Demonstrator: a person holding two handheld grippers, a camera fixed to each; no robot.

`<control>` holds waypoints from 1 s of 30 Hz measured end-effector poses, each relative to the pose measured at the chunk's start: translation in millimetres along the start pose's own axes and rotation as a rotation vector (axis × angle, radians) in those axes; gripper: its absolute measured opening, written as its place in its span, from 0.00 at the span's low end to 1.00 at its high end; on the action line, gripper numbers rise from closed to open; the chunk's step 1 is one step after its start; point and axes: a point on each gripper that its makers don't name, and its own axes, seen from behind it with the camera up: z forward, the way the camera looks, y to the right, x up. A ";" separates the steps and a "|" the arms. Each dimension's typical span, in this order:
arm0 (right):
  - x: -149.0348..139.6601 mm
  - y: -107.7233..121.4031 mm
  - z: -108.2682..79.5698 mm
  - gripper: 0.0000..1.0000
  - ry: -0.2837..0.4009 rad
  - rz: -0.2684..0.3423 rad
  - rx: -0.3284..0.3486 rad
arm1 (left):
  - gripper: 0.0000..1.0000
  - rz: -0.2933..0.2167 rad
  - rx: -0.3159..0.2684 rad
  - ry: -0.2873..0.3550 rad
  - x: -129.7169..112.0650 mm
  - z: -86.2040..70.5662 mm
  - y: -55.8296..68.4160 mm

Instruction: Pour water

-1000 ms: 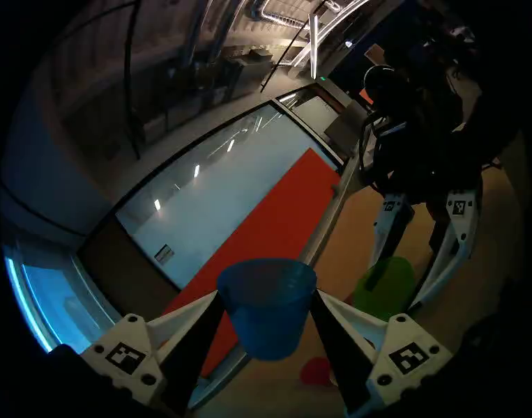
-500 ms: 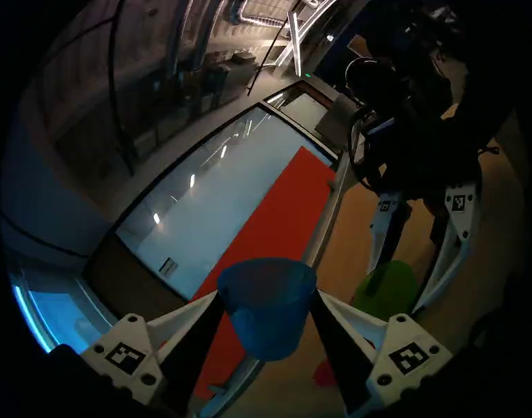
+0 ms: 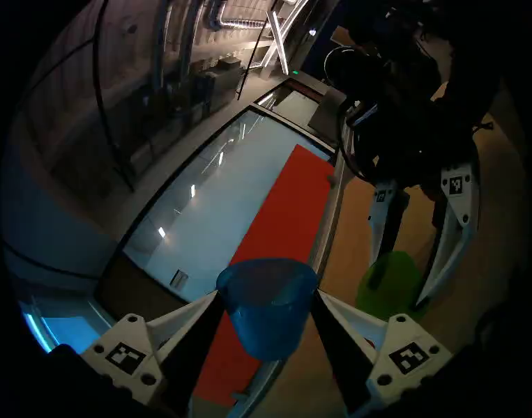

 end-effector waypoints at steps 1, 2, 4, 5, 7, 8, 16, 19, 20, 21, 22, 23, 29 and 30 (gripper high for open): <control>0.2 0.1 -0.3 0.90 0.000 -0.001 0.000 | 0.85 0.006 0.001 0.000 0.4 0.4 -0.8; 0.4 0.2 -0.6 0.90 0.000 -0.001 0.000 | 0.85 0.011 0.002 0.001 0.8 0.8 -1.5; 0.6 0.6 -1.0 0.90 0.000 -0.004 -0.001 | 0.85 0.021 0.002 0.003 2.1 1.4 -1.8; 0.6 0.8 -1.1 0.90 0.000 -0.005 -0.001 | 0.85 0.026 0.001 0.005 2.7 1.7 -1.9; 1.0 1.1 -1.2 0.90 -0.001 -0.006 -0.002 | 0.85 0.037 0.001 0.007 3.8 2.2 -1.8; 1.1 1.2 -1.2 0.90 -0.002 -0.006 -0.003 | 0.85 0.042 0.001 0.008 4.3 2.4 -1.7; 3.0 0.5 -2.5 0.90 -0.001 -0.013 -0.004 | 0.85 0.089 0.010 0.012 7.1 0.3 -1.1; 3.7 -0.2 -3.1 0.90 -0.001 -0.015 -0.004 | 0.85 0.105 0.015 0.012 8.0 -0.4 -2.5; 3.9 -0.5 -3.3 0.89 -0.001 -0.015 -0.004 | 0.85 0.109 0.018 0.012 8.3 -0.6 -3.1; 4.2 -0.7 -3.5 0.90 -0.001 -0.016 -0.004 | 0.85 0.112 0.019 0.012 8.6 -0.7 -3.4; 4.4 -0.8 -3.6 0.90 -0.001 -0.017 -0.004 | 0.85 0.114 0.020 0.012 8.8 -0.8 -3.6; 4.6 -1.0 -3.7 0.90 -0.001 -0.018 -0.004 | 0.85 0.116 0.022 0.012 9.0 -0.9 -3.8; 5.9 -1.9 -5.3 0.90 -0.001 -0.024 -0.004 | 0.85 0.125 0.028 0.014 11.2 -0.9 -5.6; 6.0 -1.9 -5.5 0.90 -0.001 -0.025 -0.004 | 0.85 0.128 0.029 0.014 11.5 -1.0 -6.0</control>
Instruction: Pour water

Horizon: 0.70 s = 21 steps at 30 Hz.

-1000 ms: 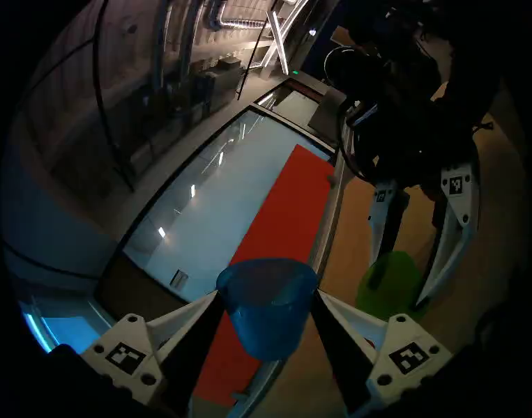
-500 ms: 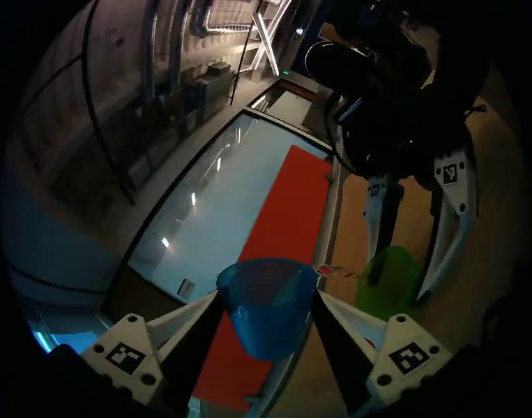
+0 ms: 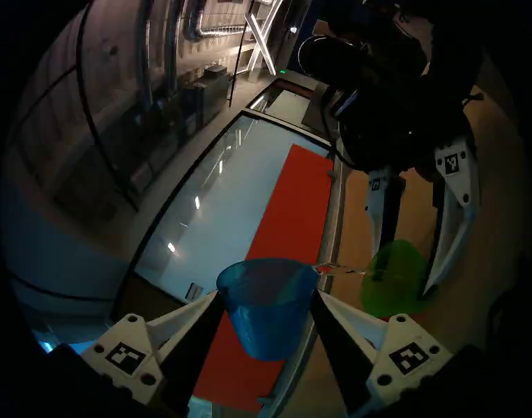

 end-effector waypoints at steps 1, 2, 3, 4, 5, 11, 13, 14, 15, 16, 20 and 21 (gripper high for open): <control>0.2 0.1 -0.2 0.90 0.000 -0.001 -0.001 | 0.85 0.003 0.001 0.000 0.3 -0.1 -0.4; 0.3 0.2 -0.4 0.90 0.000 -0.002 -0.001 | 0.85 0.005 0.001 0.001 0.6 -0.2 -0.8; 0.5 0.3 -0.5 0.90 0.000 -0.003 -0.001 | 0.85 0.008 0.002 0.001 0.8 -0.2 -0.9; 0.7 0.5 -0.7 0.90 0.000 -0.004 -0.002 | 0.85 0.011 0.002 0.001 1.0 -0.3 -1.0; 0.8 0.7 -0.8 0.90 0.000 -0.004 -0.002 | 0.85 0.014 0.002 0.001 1.1 -0.3 -1.0; 1.7 1.5 -2.3 0.89 0.001 -0.008 -0.005 | 0.85 0.029 0.010 0.004 3.7 -0.2 -1.3; 1.6 2.1 -2.7 0.90 0.000 -0.009 -0.005 | 0.85 0.030 0.012 0.004 4.6 -0.4 -1.5; 1.5 2.4 -2.9 0.90 0.000 -0.009 -0.005 | 0.85 0.031 0.013 0.005 5.0 -0.5 -1.5; 1.4 2.5 -3.2 0.90 0.000 -0.010 -0.005 | 0.85 0.032 0.014 0.005 5.5 -0.7 -1.7; 1.3 2.7 -3.5 0.90 0.000 -0.011 -0.005 | 0.85 0.034 0.017 0.006 6.0 -0.8 -1.9; 0.6 2.5 -4.0 0.89 -0.001 -0.013 -0.004 | 0.85 0.045 0.021 0.006 7.1 -1.0 -2.5; 0.6 2.4 -4.0 0.90 -0.001 -0.014 -0.004 | 0.85 0.048 0.023 0.007 7.3 -0.9 -2.9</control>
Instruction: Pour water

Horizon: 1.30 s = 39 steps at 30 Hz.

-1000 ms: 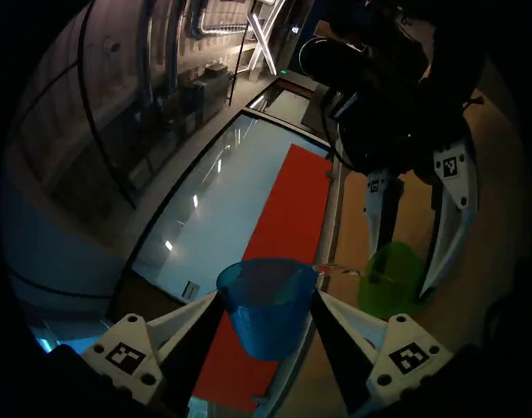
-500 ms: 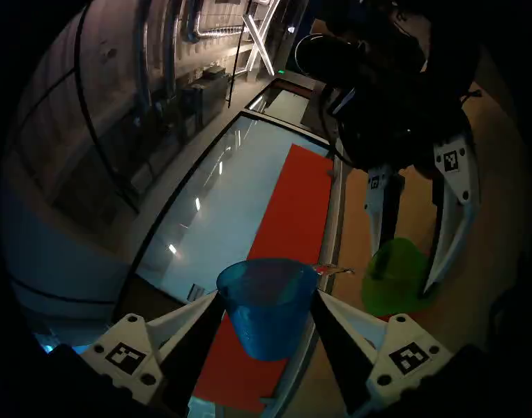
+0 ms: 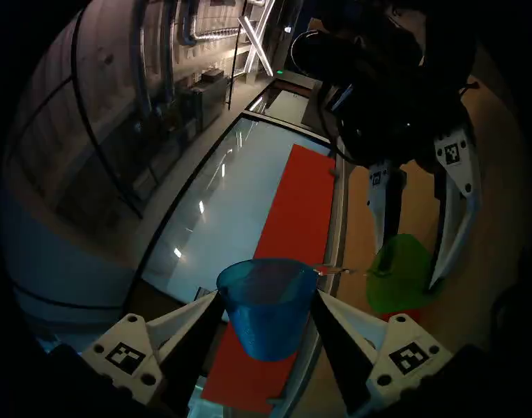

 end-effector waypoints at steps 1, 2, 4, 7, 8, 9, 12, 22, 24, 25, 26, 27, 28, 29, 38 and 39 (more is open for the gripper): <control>0.0 -0.1 0.0 0.90 0.000 -0.001 0.000 | 0.85 0.003 0.002 0.001 0.3 0.0 -0.6; 0.0 -0.3 0.1 0.89 0.000 -0.002 0.000 | 0.85 0.006 0.003 0.001 0.5 0.0 -1.1; 0.2 -0.8 -0.2 0.89 0.000 -0.004 0.001 | 0.85 0.010 0.007 0.002 0.8 0.0 -1.9; 0.6 -1.4 -0.5 0.90 0.000 -0.007 0.002 | 0.85 0.019 0.010 0.003 1.3 -0.1 -3.6; 0.7 -1.5 -0.6 0.90 0.000 -0.008 0.002 | 0.85 0.023 0.010 0.003 1.5 -0.1 -4.3; 0.8 -1.5 -0.7 0.90 0.000 -0.009 0.001 | 0.85 0.027 0.011 0.003 1.7 -0.1 -4.9; 1.1 -1.4 -0.8 0.89 0.001 -0.010 0.001 | 0.85 0.040 0.015 0.003 2.2 -0.5 -6.2; 0.7 -1.8 -2.7 0.89 0.001 -0.014 0.001 | 0.85 0.071 0.025 0.004 5.3 -1.4 -7.2; 1.0 -2.0 -3.2 0.89 0.002 -0.015 0.001 | 0.85 0.079 0.028 0.005 6.4 -1.6 -9.1; 1.1 -2.1 -3.4 0.90 0.002 -0.015 0.001 | 0.85 0.084 0.029 0.006 7.2 -1.6 -10.4; 1.3 -2.2 -3.7 0.90 0.003 -0.016 0.001 | 0.85 0.088 0.030 0.007 7.8 -1.6 -11.5; 1.5 -2.3 -3.9 0.90 0.003 -0.016 0.001 | 0.85 0.091 0.030 0.007 8.4 -1.4 -12.4; 1.7 -2.3 -4.2 0.89 0.003 -0.016 0.001 | 0.85 0.095 0.031 0.007 9.1 -1.1 -13.2; 1.8 -2.2 -4.4 0.89 0.004 -0.016 0.000 | 0.85 0.098 0.031 0.007 9.7 -0.9 -13.9; 3.2 -1.9 -5.4 0.89 0.007 -0.021 -0.001 | 0.85 0.131 0.040 0.011 13.5 -1.9 -15.0; 3.4 -2.0 -5.6 0.89 0.008 -0.021 -0.001 | 0.85 0.135 0.040 0.011 13.8 -2.0 -14.7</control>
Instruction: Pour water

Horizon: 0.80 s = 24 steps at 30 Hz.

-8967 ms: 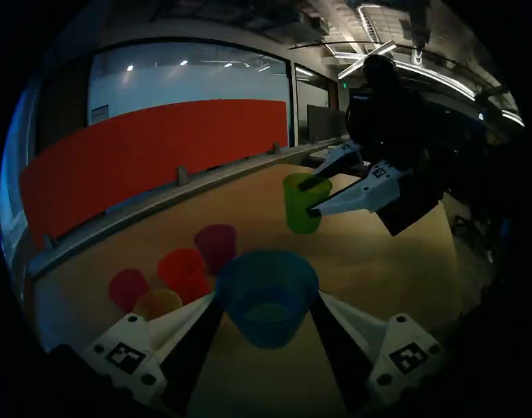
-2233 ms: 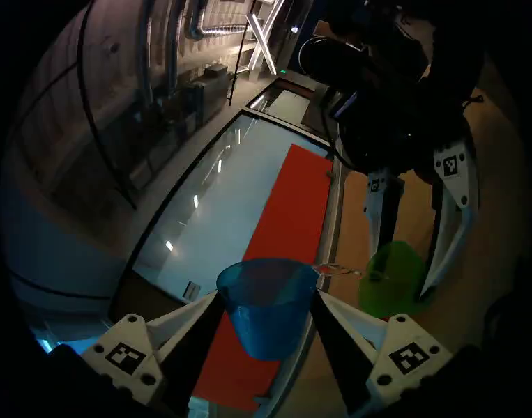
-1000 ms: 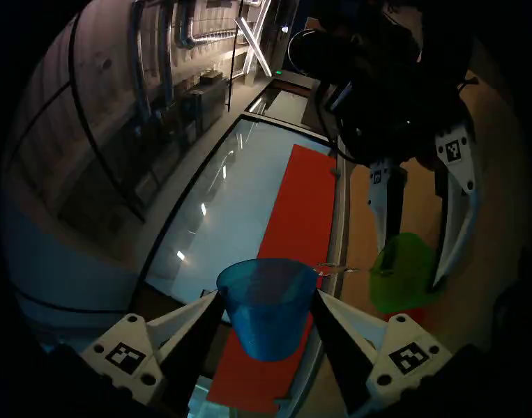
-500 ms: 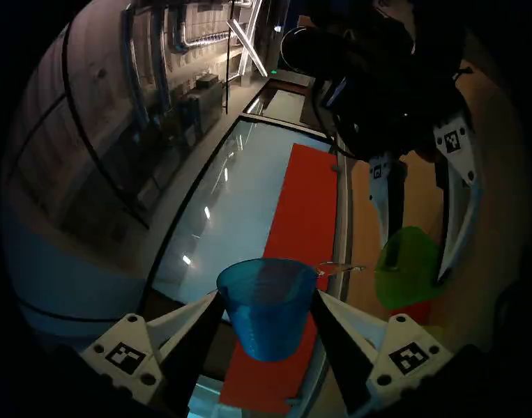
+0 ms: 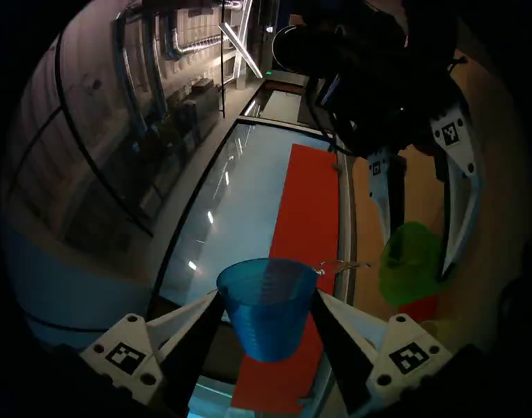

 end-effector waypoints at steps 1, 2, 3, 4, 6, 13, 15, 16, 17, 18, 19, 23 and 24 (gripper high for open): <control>0.1 -0.2 -0.2 0.89 0.001 0.000 0.000 | 0.84 0.005 0.000 0.000 0.4 0.0 0.2; 0.1 -0.3 -0.3 0.89 0.001 0.001 0.000 | 0.85 0.009 0.000 0.001 0.7 0.1 0.3; 0.2 -0.2 -0.5 0.89 0.002 0.000 0.000 | 0.85 0.013 0.001 0.001 0.9 0.1 -0.1; 0.4 0.0 -0.6 0.89 0.002 0.000 -0.001 | 0.85 0.018 0.002 0.000 1.1 0.2 -0.8; 0.6 0.3 -0.8 0.89 0.002 -0.001 -0.001 | 0.85 0.026 0.003 0.000 1.5 0.4 -1.5; 1.0 2.0 -1.5 0.89 0.004 -0.001 -0.004 | 0.85 0.047 0.003 0.002 3.8 1.5 0.4; 1.3 2.6 -1.8 0.89 0.005 -0.002 -0.005 | 0.85 0.055 0.002 0.003 4.4 2.2 0.5; 1.6 2.8 -2.1 0.89 0.005 -0.001 -0.006 | 0.85 0.059 0.002 0.003 4.7 2.7 0.6; 1.9 3.0 -2.2 0.89 0.005 -0.001 -0.006 | 0.85 0.063 0.002 0.003 5.0 3.1 0.7; 2.1 3.1 -2.5 0.89 0.006 -0.001 -0.006 | 0.85 0.066 0.002 0.003 5.4 3.4 0.8; 2.3 3.1 -2.8 0.89 0.007 -0.001 -0.006 | 0.85 0.069 0.003 0.004 5.9 3.6 0.8; 2.9 3.4 -3.7 0.89 0.007 -0.002 -0.009 | 0.85 0.083 0.005 0.005 7.2 3.6 0.5; 3.1 3.4 -3.9 0.89 0.007 -0.002 -0.009 | 0.85 0.088 0.006 0.005 7.4 3.3 0.1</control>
